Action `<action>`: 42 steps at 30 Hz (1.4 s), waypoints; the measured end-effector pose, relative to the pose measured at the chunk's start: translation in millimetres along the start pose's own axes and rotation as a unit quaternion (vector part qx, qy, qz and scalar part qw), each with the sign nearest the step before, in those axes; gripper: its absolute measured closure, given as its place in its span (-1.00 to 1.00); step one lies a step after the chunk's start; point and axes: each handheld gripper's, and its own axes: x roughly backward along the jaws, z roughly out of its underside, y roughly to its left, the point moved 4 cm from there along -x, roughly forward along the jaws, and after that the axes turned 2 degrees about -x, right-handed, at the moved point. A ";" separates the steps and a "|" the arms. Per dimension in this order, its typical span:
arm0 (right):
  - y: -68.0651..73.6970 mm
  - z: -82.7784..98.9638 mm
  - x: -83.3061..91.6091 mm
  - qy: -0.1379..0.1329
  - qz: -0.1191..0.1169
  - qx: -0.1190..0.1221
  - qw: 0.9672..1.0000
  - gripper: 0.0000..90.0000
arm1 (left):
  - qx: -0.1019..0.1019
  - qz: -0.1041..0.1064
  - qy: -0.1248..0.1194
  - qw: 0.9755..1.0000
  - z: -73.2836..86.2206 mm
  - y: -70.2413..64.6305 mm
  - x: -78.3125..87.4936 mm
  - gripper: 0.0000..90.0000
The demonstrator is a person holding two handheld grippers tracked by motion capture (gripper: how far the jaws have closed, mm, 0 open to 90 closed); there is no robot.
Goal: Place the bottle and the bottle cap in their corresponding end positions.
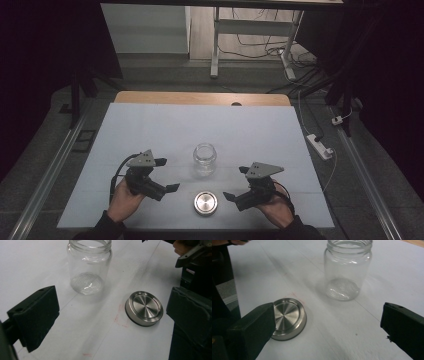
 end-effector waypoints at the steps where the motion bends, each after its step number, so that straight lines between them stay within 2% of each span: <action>1: -0.5 0.7 1.4 0.000 0.002 -0.002 1.000 -1.00 | 0.001 -0.001 0.000 1.000 1.3 -0.3 1.9 -1.00; 13: -11.4 11.7 21.4 0.002 0.036 -0.019 0.999 -1.00 | 0.027 -0.018 -0.008 0.999 21.6 -0.5 23.9 -1.00; 23: -20.6 23.1 39.2 -0.001 0.063 -0.039 0.997 -1.00 | 0.047 -0.044 -0.025 0.998 39.4 -1.6 49.6 -1.00; 33: -30.8 37.6 60.4 -0.009 0.095 -0.064 0.993 -1.00 | 0.069 -0.079 -0.025 0.994 66.6 -3.2 73.0 -1.00; 42: -38.1 56.2 79.0 -0.008 0.125 -0.093 0.988 -1.00 | 0.105 -0.102 -0.020 0.989 95.9 -5.2 87.7 -1.00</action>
